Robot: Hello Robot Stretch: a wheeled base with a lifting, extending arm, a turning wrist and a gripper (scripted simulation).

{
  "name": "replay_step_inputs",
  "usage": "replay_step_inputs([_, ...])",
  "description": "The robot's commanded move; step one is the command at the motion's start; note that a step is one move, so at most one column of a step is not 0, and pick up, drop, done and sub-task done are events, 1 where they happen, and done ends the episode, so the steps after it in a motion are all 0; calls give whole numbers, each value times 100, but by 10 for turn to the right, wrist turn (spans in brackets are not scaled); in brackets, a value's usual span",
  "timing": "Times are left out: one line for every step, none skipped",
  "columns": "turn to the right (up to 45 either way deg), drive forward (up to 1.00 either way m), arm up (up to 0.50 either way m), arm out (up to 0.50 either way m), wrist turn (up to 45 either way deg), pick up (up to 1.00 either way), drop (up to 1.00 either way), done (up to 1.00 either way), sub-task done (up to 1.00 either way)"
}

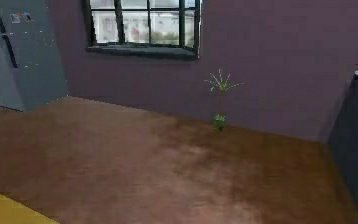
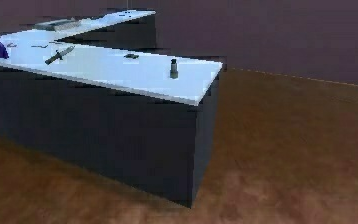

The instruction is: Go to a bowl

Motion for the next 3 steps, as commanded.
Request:
replay_step_inputs([0,5,0,0,0,0,0,0,0])
replay_step_inputs([-210,0,0,0,0,0,0,0,0])
replay_step_inputs([0,65,0,0,0,0,0,0,0])
